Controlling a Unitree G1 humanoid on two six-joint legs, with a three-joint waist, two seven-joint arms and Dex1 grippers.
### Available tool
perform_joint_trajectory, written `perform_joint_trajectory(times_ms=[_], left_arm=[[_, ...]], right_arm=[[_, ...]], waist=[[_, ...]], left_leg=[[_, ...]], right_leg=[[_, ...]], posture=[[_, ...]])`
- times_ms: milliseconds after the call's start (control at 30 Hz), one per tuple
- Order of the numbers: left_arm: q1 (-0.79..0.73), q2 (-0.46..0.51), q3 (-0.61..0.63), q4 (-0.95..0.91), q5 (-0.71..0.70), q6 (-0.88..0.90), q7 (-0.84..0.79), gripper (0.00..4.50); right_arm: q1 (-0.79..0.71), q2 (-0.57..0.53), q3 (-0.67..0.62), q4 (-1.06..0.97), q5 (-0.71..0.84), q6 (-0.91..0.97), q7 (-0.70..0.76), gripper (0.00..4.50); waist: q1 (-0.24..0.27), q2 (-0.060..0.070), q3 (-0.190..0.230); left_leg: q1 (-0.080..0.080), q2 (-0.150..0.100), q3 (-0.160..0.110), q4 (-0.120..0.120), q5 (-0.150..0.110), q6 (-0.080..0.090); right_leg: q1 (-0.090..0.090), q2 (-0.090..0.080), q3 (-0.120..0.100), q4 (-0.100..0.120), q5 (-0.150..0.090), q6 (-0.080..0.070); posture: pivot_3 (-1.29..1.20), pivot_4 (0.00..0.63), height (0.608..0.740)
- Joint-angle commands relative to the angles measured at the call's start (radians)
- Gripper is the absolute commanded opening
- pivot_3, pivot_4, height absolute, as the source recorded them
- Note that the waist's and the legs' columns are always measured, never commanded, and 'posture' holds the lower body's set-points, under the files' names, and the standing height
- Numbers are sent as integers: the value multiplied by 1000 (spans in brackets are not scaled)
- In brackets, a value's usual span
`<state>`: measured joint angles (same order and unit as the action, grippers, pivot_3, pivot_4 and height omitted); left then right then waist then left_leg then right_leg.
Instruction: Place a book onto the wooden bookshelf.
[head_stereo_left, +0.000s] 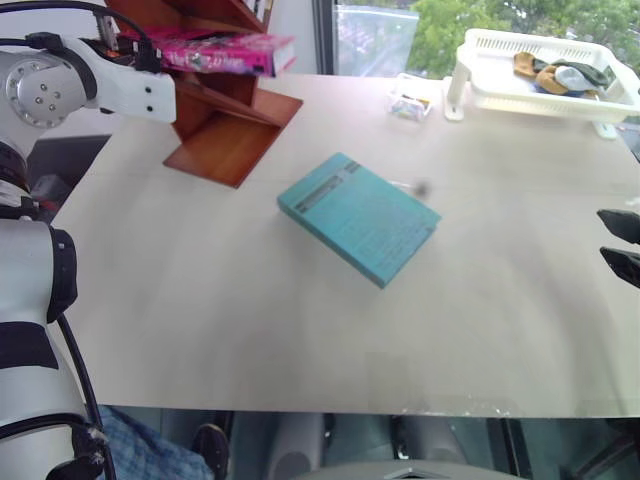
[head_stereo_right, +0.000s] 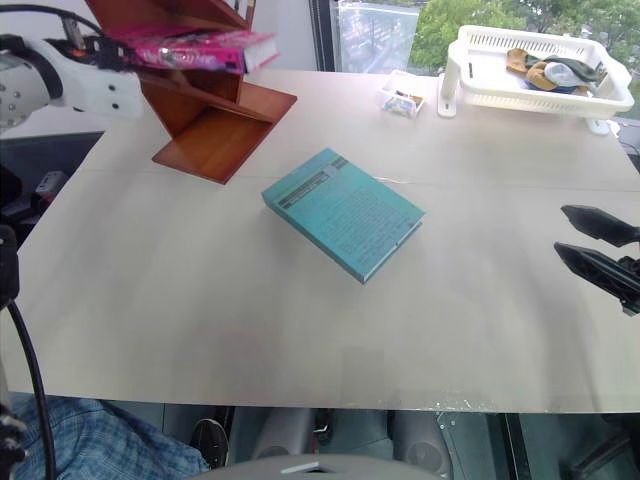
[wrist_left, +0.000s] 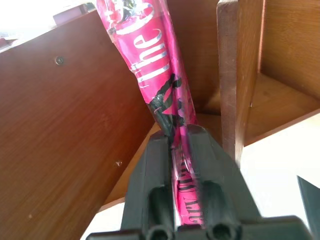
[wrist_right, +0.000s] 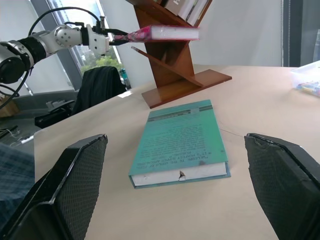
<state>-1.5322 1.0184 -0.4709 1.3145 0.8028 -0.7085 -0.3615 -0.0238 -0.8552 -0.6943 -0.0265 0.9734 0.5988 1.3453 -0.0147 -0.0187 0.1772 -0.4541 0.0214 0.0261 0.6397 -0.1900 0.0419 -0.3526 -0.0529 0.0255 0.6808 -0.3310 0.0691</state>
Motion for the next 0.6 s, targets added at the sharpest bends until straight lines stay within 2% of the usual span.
perform_joint_trajectory(times_ms=[33, 133, 167, 400, 600], left_arm=[[-36, 36, 23, -2, -24, 23, -11, 2844], [-29, 50, 15, -6, -13, 29, 7, 4211], [-28, 54, 11, -8, -8, 31, 14, 4445], [-21, 84, 4, -16, 1, 39, 19, 4445], [-27, 111, 12, -34, -9, 14, 3, 4445]], right_arm=[[-9, -15, -56, -10, 27, -18, 6, 4500], [-27, -18, -58, 4, 34, -15, 10, 4500], [-31, -19, -59, 5, 37, -13, 10, 4500], [-63, -26, -47, 20, 50, 2, 20, 4500], [-102, -30, -76, 27, 133, 59, 20, 4500]], waist=[[2, 0, 0], [2, 0, 0], [2, 0, 0], [2, 0, 0], [2, 0, 0]], left_leg=[[0, 0, 0, 0, 0, 0], [0, 0, 0, 0, 0, 0], [0, 0, 0, 0, 0, 0], [0, 0, 0, 0, 0, 0], [0, 0, 0, 1, 0, 0]], right_leg=[[0, 0, 0, 0, 0, 0], [0, 0, 0, 0, 0, 0], [0, 0, 0, 0, 0, 0], [0, 0, 0, 0, 0, 0], [0, 0, 0, 1, 0, 0]], posture=[[0, 150, 740], [0, 150, 740], [0, 150, 740], [0, 150, 740], [0, 150, 740]])
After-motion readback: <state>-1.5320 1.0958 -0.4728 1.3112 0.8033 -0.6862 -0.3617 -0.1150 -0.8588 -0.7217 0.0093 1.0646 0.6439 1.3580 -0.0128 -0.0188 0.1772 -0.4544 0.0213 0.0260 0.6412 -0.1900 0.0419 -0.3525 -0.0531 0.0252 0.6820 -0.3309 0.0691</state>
